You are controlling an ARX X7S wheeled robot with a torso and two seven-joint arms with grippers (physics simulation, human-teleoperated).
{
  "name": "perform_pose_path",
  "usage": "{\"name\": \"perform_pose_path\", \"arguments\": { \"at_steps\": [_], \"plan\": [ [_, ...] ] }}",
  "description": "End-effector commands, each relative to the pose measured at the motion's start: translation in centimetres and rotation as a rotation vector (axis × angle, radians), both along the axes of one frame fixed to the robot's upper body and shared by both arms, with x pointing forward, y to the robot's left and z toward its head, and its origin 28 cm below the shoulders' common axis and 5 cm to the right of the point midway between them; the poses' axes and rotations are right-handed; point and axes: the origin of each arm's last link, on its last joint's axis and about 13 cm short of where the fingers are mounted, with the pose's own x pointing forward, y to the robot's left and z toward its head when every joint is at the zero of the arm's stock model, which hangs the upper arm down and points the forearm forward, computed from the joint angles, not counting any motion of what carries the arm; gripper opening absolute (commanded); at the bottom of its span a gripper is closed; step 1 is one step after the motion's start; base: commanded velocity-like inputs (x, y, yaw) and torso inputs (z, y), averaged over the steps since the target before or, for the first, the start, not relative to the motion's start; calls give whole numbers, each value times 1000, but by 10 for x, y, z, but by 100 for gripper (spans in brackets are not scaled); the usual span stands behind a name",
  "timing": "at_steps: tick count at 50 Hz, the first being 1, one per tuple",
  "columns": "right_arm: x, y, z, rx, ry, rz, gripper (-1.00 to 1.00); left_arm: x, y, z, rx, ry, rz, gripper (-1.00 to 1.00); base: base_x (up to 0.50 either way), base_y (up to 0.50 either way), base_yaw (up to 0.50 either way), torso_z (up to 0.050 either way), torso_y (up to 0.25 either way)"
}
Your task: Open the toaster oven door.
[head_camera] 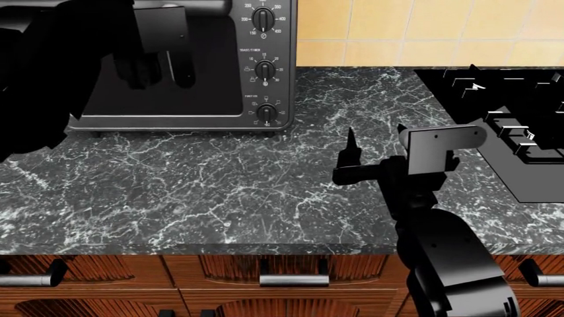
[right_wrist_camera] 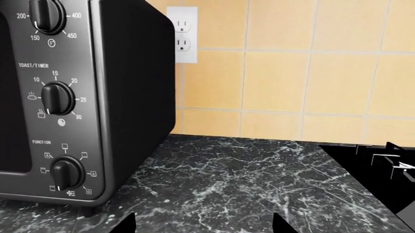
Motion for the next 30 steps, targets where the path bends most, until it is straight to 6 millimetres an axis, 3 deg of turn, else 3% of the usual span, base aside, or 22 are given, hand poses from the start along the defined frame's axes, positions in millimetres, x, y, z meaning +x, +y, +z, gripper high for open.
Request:
{"name": "perform_pose_path", "arguments": {
  "at_steps": [1,14,15,30],
  "plan": [
    [1,-1,1,-1,0,-5,100,15,-2,-2,-1,8,9,100,0,0,0,0,0],
    [1,-3,1,0,0,-11,100,21,0,-3,9,6,33,100,0,0,0,0,0],
    [1,-3,1,-1,0,-11,100,21,0,-3,8,5,34,-100,0,0,0,0,0],
    [-1,-4,1,3,-1,-17,100,19,-3,-5,7,6,5,-100,0,0,0,0,0]
  ]
}}
